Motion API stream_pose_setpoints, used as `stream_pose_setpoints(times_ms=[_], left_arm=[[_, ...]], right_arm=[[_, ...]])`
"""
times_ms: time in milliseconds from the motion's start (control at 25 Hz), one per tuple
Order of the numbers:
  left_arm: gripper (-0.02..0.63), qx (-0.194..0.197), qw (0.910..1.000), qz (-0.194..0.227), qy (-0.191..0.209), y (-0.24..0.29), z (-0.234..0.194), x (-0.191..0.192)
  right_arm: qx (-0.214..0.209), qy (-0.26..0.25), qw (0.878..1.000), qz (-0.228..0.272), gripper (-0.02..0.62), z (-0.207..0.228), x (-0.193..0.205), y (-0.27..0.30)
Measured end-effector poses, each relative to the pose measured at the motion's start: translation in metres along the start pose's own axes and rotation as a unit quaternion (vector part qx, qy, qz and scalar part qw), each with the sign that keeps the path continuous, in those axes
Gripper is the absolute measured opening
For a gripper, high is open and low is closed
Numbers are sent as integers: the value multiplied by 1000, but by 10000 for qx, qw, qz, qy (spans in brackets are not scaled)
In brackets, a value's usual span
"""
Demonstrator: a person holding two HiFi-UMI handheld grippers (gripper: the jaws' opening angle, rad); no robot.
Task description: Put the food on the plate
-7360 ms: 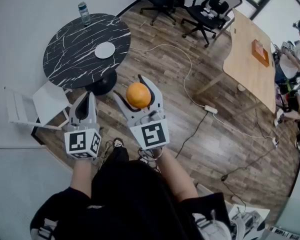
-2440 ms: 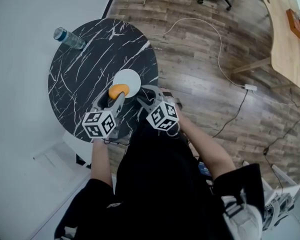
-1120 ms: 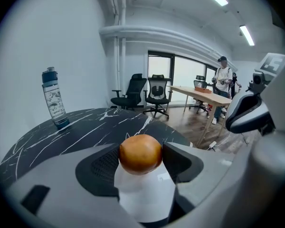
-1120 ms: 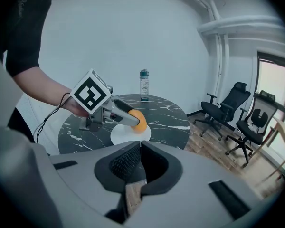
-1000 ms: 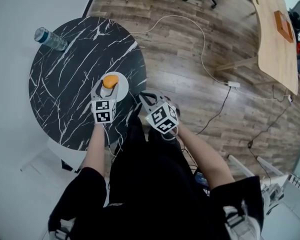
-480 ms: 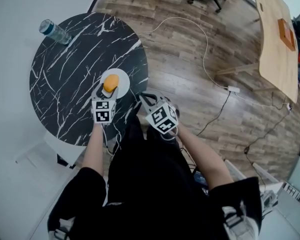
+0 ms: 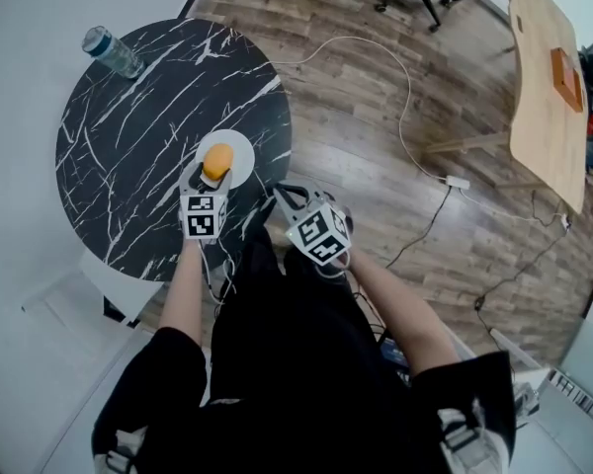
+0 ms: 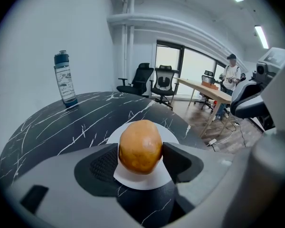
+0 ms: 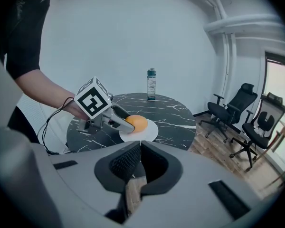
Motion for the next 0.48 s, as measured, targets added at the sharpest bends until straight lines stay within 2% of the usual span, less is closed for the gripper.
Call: stream_pose_setpoints(times_ms=[160, 480], left_arm=[[279, -136, 9998, 73, -133, -3, 2, 0], [279, -341, 9992, 175, -129, -24, 12, -5]], right_arm=[[14, -25, 10000, 29, 0, 0, 0, -5], [-35, -29, 9997, 247, 0, -2, -1, -14]])
Point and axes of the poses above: the fingertips, and each gripper's own axes: y forward along the fingers, z to its right, x out of its underside, the point moved 10 cm from there along -y, backward along the fingers, and after that the axes turned 5 degrees about -y, right-handed, at the moved point
